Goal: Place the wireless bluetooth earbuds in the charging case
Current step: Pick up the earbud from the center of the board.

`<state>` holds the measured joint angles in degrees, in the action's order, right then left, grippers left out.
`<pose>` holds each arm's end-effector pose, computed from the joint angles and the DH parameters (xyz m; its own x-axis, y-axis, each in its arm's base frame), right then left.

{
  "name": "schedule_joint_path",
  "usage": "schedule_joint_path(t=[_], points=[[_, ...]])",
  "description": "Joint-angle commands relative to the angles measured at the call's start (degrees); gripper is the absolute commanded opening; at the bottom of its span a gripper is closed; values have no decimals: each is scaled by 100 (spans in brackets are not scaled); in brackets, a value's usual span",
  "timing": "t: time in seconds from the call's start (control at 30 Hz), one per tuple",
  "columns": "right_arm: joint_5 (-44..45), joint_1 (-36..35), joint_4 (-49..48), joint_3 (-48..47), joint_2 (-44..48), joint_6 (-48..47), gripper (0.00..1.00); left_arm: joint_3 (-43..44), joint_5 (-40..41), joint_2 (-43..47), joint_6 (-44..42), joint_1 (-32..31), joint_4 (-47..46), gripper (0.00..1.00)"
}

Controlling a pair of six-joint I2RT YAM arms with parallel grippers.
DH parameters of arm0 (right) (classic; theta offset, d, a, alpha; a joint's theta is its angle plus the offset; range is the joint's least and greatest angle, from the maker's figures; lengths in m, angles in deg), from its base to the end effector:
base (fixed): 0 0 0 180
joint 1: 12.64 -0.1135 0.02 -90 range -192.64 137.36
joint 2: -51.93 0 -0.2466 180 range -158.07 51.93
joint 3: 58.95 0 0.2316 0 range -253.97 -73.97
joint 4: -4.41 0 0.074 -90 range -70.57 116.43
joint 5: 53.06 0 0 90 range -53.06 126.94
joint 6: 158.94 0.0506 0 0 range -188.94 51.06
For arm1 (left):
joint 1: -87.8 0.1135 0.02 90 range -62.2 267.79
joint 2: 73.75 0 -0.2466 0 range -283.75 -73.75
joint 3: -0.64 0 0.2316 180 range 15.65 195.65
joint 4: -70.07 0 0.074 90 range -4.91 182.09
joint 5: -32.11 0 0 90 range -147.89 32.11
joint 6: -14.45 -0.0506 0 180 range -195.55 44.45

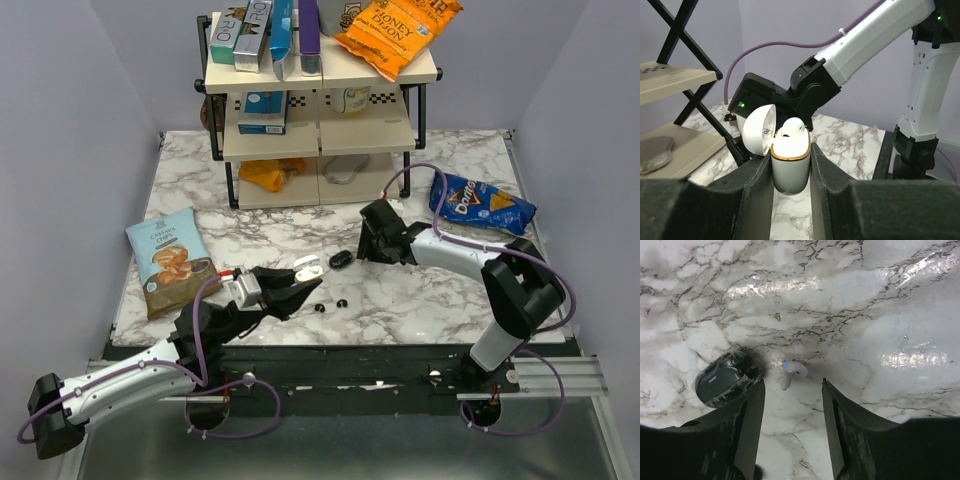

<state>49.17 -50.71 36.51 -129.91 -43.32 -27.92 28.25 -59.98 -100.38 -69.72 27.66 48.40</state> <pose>0.2601 0.1901 0.1610 -0.8296 0.1650 -0.5334 0.0453 0.9721 0.2302 0.0711 -0.1276 0.2760 0.1010 -0.3798 -0.9195 0.8983 0.4320 -0.0798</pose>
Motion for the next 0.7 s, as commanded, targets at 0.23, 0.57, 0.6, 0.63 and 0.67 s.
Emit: schedule_joint_path(t=[0.23, 0.57, 0.6, 0.63, 0.67], points=[[-54, 256, 182, -312, -741, 662, 56, 14, 6, 88, 42, -59, 39, 0], [-142, 264, 190, -84, -706, 618, 48, 6, 7, 114, 42, -86, 48, 0], [-168, 264, 182, -49, -680, 610, 48, 6, 7, 106, 42, -86, 48, 0], [-177, 264, 173, -13, -671, 575, 48, 6, 7, 106, 50, -94, 56, 0], [-194, 264, 181, 48, -671, 566, 48, 6, 7, 88, 50, -94, 39, 0]])
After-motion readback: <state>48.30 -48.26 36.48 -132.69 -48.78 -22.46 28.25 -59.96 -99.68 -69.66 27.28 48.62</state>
